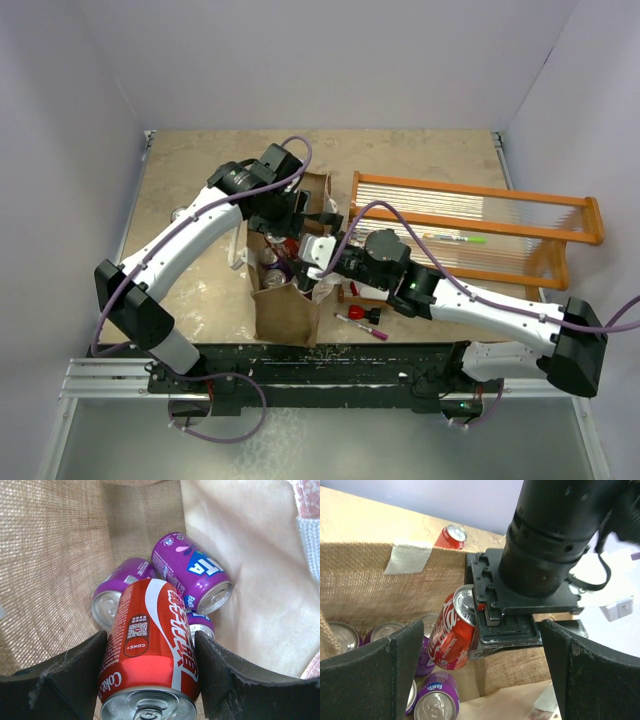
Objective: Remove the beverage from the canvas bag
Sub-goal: Take out the drink from the canvas bag.
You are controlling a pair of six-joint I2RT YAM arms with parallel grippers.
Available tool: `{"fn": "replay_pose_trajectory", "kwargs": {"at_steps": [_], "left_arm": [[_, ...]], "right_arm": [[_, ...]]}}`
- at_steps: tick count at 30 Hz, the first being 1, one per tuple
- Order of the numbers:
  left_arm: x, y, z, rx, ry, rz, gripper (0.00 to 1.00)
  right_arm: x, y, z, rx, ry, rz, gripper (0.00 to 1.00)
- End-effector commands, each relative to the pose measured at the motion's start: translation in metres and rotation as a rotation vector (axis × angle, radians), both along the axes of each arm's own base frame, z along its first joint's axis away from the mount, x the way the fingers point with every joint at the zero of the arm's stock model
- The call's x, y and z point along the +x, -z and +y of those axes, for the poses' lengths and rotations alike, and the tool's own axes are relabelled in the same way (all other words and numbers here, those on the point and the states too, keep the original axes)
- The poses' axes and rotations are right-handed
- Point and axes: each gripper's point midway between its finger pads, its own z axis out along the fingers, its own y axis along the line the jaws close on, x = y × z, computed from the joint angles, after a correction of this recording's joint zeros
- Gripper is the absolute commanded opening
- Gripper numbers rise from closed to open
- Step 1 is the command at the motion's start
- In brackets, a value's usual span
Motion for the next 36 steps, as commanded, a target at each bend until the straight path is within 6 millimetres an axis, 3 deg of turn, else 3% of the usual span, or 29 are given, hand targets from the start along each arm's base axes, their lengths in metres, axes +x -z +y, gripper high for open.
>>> {"fn": "replay_pose_trajectory", "kwargs": {"at_steps": [1, 11, 14, 20, 22, 27, 36], "left_arm": [[-0.005, -0.032, 0.001, -0.066, 0.002, -0.066, 0.0], [-0.012, -0.05, 0.004, -0.082, 0.015, -0.071, 0.0], [-0.012, -0.05, 0.004, -0.08, 0.017, -0.073, 0.0], [-0.012, -0.043, 0.006, -0.059, 0.022, -0.066, 0.0], [-0.011, -0.043, 0.006, -0.056, 0.025, -0.071, 0.0], [-0.01, -0.052, 0.002, -0.081, 0.033, -0.082, 0.0], [-0.017, -0.071, 0.0, -0.128, 0.051, -0.097, 0.0]], "right_arm": [[0.003, 0.0, 0.008, 0.043, -0.012, -0.009, 1.0], [0.009, 0.019, 0.013, 0.073, -0.008, 0.052, 1.0], [0.008, 0.01, 0.006, 0.119, 0.005, 0.051, 1.0], [-0.01, -0.032, -0.01, 0.169, -0.042, -0.028, 1.0], [-0.009, -0.036, -0.017, 0.188, -0.017, -0.025, 1.0], [-0.004, -0.01, -0.022, 0.16, 0.028, 0.024, 1.0], [0.001, 0.016, -0.01, 0.152, 0.021, 0.062, 1.0]]}}
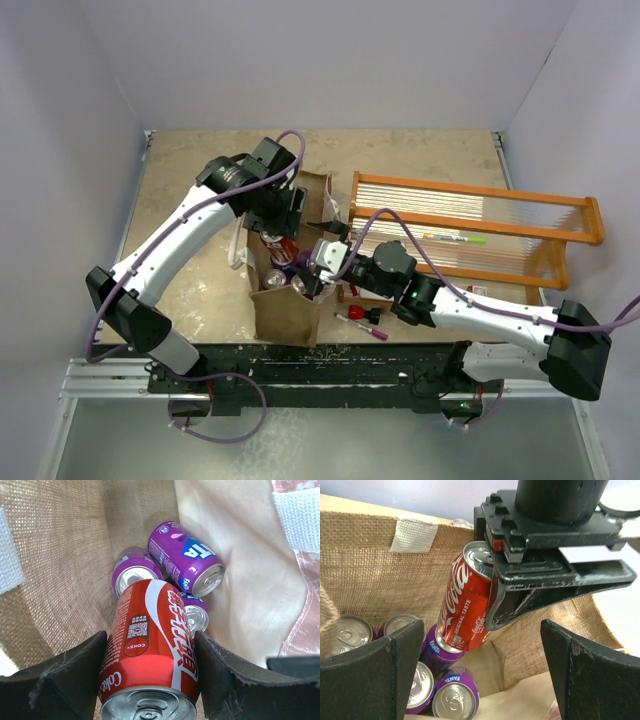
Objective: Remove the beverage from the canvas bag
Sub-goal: Take out the drink from the canvas bag.
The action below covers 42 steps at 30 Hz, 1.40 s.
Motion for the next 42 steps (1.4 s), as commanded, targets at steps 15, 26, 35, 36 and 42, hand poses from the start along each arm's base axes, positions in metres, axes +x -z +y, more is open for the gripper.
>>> {"fn": "replay_pose_trajectory", "kwargs": {"at_steps": [15, 26, 35, 36, 42], "left_arm": [[-0.023, -0.067, -0.02, -0.237, 0.104, -0.08, 0.0], [-0.032, -0.076, -0.021, -0.261, 0.145, -0.072, 0.0], [-0.035, -0.081, -0.025, -0.285, 0.162, -0.069, 0.0], [-0.034, -0.081, -0.026, -0.287, 0.162, -0.071, 0.0], [-0.034, -0.081, -0.028, -0.291, 0.167, -0.065, 0.0]], "right_arm": [[0.026, 0.015, 0.017, 0.089, 0.04, 0.038, 1.0], [0.027, 0.021, 0.027, 0.089, -0.003, 0.032, 0.83], [0.023, 0.005, 0.028, 0.122, -0.034, 0.012, 0.51], [0.023, 0.003, 0.027, 0.125, -0.035, 0.01, 0.48], [0.017, -0.008, 0.027, 0.146, -0.061, -0.001, 0.27]]}}
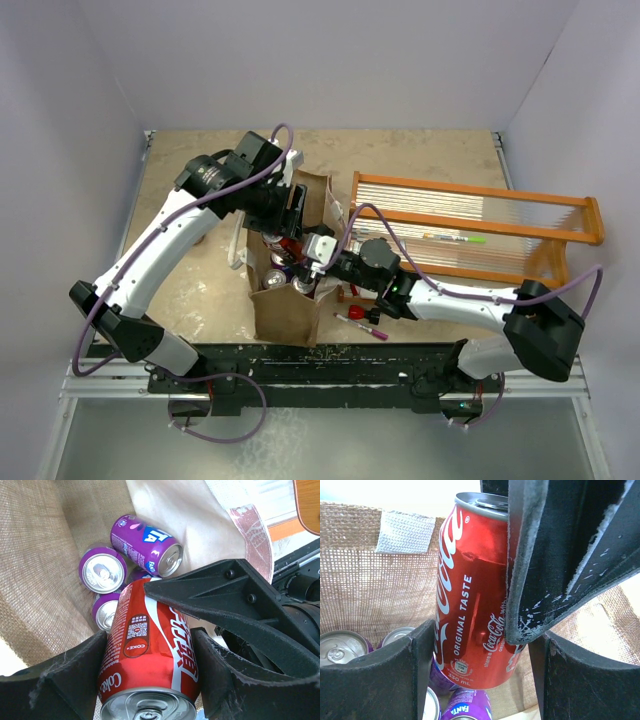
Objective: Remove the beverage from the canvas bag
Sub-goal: Take out the drink from the canvas bag.
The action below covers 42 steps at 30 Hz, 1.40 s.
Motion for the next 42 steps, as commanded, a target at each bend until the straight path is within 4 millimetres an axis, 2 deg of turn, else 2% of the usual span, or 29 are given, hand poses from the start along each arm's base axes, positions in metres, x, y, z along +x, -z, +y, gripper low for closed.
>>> {"fn": "replay_pose_trajectory", "kwargs": {"at_steps": [1, 4, 7, 11, 17, 22, 30, 37, 42], "left_arm": [[-0.006, -0.039, -0.012, -0.128, 0.051, -0.072, 0.0], [-0.006, -0.038, -0.013, -0.126, 0.056, -0.069, 0.21], [-0.005, -0.038, -0.012, -0.127, 0.055, -0.081, 0.45], [-0.002, -0.036, -0.013, -0.135, 0.046, -0.099, 0.72], [-0.002, -0.025, -0.013, -0.133, 0.043, -0.087, 0.94], [-0.005, -0.022, -0.01, -0.127, 0.036, -0.086, 1.0], [-0.007, -0.017, -0.011, -0.125, 0.041, -0.067, 1.0], [-0.004, -0.019, -0.015, -0.143, 0.044, -0.075, 0.88], [0.001, -0.024, -0.017, -0.148, 0.043, -0.092, 0.86]], "right_arm": [[-0.005, -0.043, 0.0, 0.1, -0.03, -0.063, 0.22], [-0.006, -0.058, -0.001, 0.136, -0.029, -0.07, 0.0], [-0.008, -0.072, -0.003, 0.164, -0.033, -0.082, 0.0], [-0.007, -0.086, -0.005, 0.195, -0.025, -0.083, 0.0], [-0.003, -0.095, -0.012, 0.241, -0.012, -0.069, 0.0], [0.0, -0.097, -0.016, 0.254, 0.007, -0.058, 0.0], [0.006, -0.098, -0.022, 0.272, 0.027, -0.042, 0.0], [0.002, -0.094, -0.019, 0.254, -0.001, -0.043, 0.0], [-0.002, -0.09, -0.016, 0.235, -0.029, -0.045, 0.0]]}}
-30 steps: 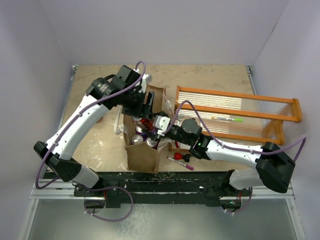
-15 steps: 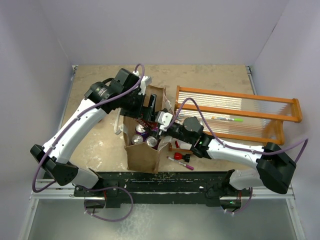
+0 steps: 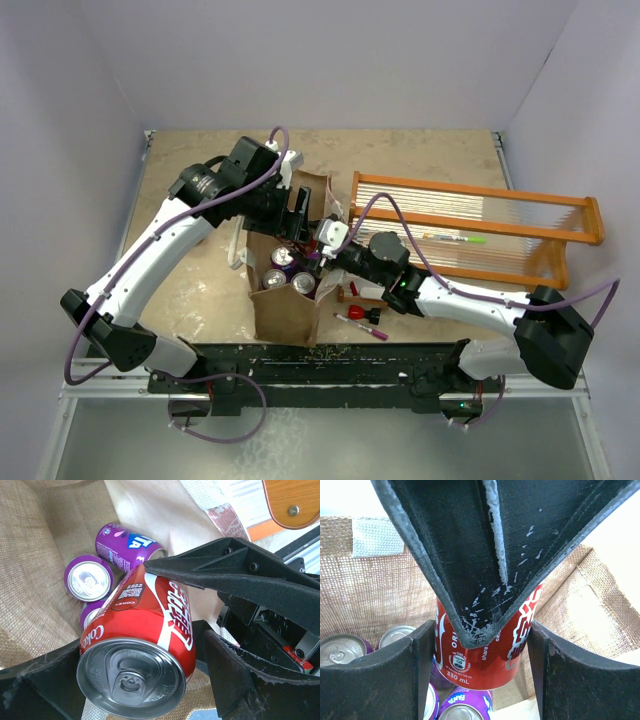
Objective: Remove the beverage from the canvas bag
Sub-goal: Take out the drink from the canvas bag.
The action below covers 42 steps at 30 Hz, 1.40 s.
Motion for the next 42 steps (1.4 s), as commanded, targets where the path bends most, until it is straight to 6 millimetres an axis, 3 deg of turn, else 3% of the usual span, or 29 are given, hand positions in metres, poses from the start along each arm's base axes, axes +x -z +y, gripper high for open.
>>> {"fn": "replay_pose_trajectory", "kwargs": {"at_steps": [1, 7, 13, 16, 18, 20, 23, 27, 38, 42], "left_arm": [[0.004, -0.021, -0.01, -0.07, 0.02, -0.057, 0.84], [0.005, -0.024, -0.008, -0.063, 0.019, -0.069, 0.62], [0.008, -0.044, -0.006, -0.086, 0.007, -0.125, 0.25], [0.009, -0.053, -0.005, -0.098, -0.006, -0.144, 0.08], [0.01, -0.057, -0.005, -0.103, -0.014, -0.152, 0.0], [0.01, -0.062, -0.002, -0.106, -0.029, -0.167, 0.0], [0.012, -0.072, 0.001, -0.115, -0.052, -0.195, 0.0], [0.012, -0.079, 0.007, -0.11, -0.076, -0.218, 0.0], [0.021, -0.097, 0.025, -0.077, -0.164, -0.293, 0.0], [0.029, -0.114, 0.038, -0.068, -0.234, -0.367, 0.0]], "right_arm": [[-0.01, -0.079, 0.0, 0.18, -0.048, -0.145, 0.0], [-0.011, -0.076, 0.002, 0.166, -0.06, -0.14, 0.0], [-0.01, -0.074, 0.003, 0.151, -0.055, -0.132, 0.01], [-0.008, -0.073, 0.003, 0.151, -0.047, -0.129, 0.28], [-0.007, -0.073, 0.002, 0.15, -0.042, -0.125, 0.38], [-0.006, -0.073, 0.002, 0.146, -0.036, -0.122, 0.46], [-0.002, -0.072, -0.001, 0.145, -0.008, -0.116, 0.74], [0.001, -0.076, -0.006, 0.146, 0.023, -0.128, 0.98], [0.001, -0.086, -0.017, 0.131, 0.057, -0.16, 1.0], [0.0, -0.091, -0.022, 0.127, 0.071, -0.162, 1.0]]}}
